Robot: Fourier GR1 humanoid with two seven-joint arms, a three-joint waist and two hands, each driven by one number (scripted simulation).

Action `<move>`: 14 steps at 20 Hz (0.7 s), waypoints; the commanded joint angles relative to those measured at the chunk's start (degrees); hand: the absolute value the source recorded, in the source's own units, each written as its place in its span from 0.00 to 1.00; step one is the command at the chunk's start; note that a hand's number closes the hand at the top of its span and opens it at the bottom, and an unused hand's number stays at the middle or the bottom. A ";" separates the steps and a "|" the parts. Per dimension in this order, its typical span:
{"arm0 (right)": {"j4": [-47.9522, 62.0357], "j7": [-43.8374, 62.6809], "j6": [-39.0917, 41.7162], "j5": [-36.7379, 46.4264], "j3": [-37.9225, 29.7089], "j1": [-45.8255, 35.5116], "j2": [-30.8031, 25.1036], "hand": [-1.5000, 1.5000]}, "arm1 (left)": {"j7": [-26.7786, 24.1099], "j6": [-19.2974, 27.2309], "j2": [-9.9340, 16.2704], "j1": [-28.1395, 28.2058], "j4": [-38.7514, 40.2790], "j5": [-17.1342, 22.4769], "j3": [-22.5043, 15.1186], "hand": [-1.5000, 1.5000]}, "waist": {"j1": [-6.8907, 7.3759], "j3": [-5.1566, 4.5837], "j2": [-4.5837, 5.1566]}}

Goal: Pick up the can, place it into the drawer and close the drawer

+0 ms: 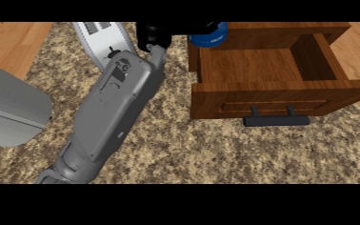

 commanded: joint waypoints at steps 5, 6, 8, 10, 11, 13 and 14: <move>-1.94 0.82 0.97 -2.71 -1.88 1.05 -0.10 0.00 | -4.06 2.52 -0.02 -10.48 11.51 5.22 -1.40 1.00 | -0.58 0.00 0.02; 2.65 0.96 -0.37 -2.52 -2.26 -2.81 -2.63 0.00 | -3.81 2.32 -0.02 -12.58 14.82 6.64 -1.67 1.00 | -0.65 0.02 0.20; 1.00 0.65 0.90 -2.38 -2.39 -0.67 -2.35 0.00 | -3.52 5.02 -0.02 -13.59 13.78 8.95 -5.05 1.00 | -0.82 0.02 0.05; 0.77 1.32 -1.06 -1.73 -1.34 -2.44 -1.83 0.00 | -5.66 4.64 -0.02 -13.61 16.28 11.03 -5.01 1.00 | -0.58 0.01 0.14; 1.20 -0.30 0.10 -0.04 -0.32 -2.27 -0.22 0.00 | -6.33 1.39 -0.02 -16.37 20.23 10.11 -1.64 1.00 | -0.62 0.02 0.27; 2.69 -0.53 0.96 0.04 -0.61 -2.90 -1.27 0.00 | -9.35 4.27 -0.02 -17.32 22.56 14.06 -5.21 1.00 | -1.70 0.06 0.50; -0.76 2.64 -0.91 -1.13 -0.27 -2.49 -1.44 0.00 | -8.82 3.42 -0.02 -16.61 21.94 14.77 -6.12 1.00 | -1.12 0.01 0.30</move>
